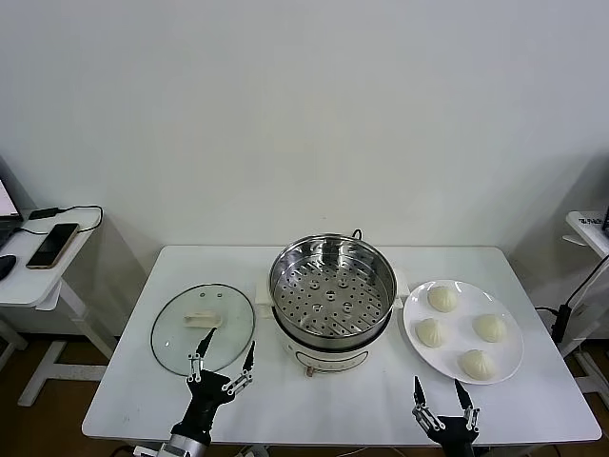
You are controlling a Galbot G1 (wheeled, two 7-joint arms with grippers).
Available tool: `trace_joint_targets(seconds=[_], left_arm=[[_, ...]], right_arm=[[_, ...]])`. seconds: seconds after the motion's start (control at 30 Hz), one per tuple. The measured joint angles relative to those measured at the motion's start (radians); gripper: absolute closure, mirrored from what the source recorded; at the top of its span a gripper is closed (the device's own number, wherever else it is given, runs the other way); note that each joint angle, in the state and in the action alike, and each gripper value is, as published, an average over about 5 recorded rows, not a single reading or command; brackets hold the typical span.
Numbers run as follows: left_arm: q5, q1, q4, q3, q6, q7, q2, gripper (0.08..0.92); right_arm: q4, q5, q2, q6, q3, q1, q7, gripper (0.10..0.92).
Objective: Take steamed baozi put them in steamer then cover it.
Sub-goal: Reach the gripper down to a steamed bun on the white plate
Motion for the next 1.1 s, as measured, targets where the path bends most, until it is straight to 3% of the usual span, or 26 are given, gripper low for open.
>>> trace_joint_targets(seconds=[0.4, 0.7, 0.9, 1.1], left_arm=[[0.002, 0.013, -0.015, 0.001, -0.003, -0.010, -0.009, 0.177], [0.003, 0.007, -0.018, 0.009, -0.001, -0.011, -0.017, 0.177], [0.002, 0.000, -0.022, 0.003, 0.003, -0.013, -0.022, 0.177], [0.002, -0.004, -0.024, -0.003, 0.008, -0.016, -0.025, 0.177]], right_arm=[[-0.022, 0.106, -0.122, -0.167, 0.052, 0.190, 0.067, 0.203], [-0.209, 0.246, -0.298, -0.278, -0.023, 0.509, 0.044, 0.203], [-0.393, 0.288, -0.424, -0.320, -0.164, 0.749, -0.094, 0.203], [-0.586, 0.244, -0.533, -0.328, -0.370, 1.010, -0.369, 0.203]])
